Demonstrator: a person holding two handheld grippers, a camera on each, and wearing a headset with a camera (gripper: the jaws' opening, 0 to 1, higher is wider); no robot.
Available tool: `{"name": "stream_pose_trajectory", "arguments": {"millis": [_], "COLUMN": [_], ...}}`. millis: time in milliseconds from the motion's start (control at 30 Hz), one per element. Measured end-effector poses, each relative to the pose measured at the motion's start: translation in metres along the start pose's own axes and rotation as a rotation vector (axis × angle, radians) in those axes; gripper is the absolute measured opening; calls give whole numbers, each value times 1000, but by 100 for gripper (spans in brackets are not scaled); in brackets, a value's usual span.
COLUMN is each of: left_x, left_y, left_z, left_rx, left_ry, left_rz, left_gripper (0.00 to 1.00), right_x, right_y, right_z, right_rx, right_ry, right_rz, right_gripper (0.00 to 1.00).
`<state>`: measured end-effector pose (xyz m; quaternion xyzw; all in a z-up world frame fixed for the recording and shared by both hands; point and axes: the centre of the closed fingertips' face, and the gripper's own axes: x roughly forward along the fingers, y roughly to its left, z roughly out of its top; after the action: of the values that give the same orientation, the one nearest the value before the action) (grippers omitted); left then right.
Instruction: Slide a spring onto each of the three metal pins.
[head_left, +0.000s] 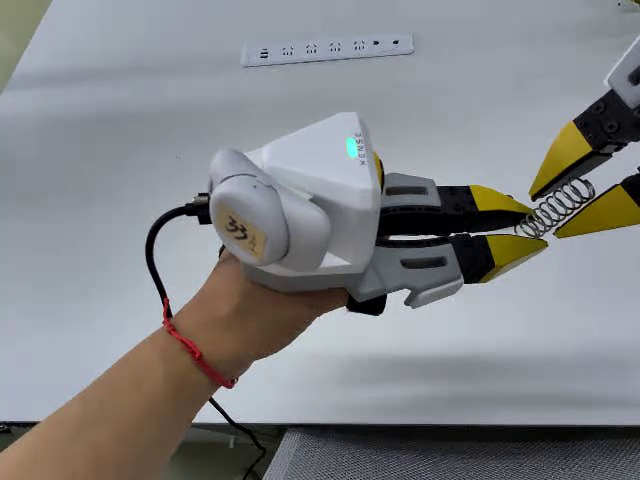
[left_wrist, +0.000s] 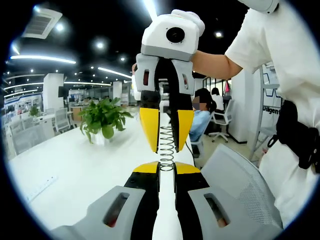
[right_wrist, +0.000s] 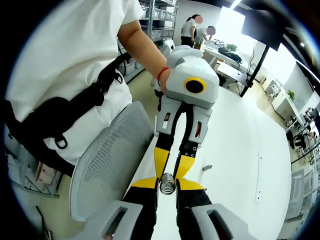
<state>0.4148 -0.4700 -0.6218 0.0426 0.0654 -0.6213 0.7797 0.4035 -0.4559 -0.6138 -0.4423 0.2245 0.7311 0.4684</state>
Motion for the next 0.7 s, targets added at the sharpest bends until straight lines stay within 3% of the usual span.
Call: {"name": "stream_pose_trajectory", "arguments": {"millis": [700], "left_x": [-2], "left_y": [0], "left_z": [-3], "left_rx": [0], "left_ry": [8], "left_rz": [5], "left_gripper": [6], "right_x": [4], "right_y": [0], "right_z": [0], "right_rx": [-34], "right_ry": [36], "right_rz": [-2], "right_gripper": [7]}}
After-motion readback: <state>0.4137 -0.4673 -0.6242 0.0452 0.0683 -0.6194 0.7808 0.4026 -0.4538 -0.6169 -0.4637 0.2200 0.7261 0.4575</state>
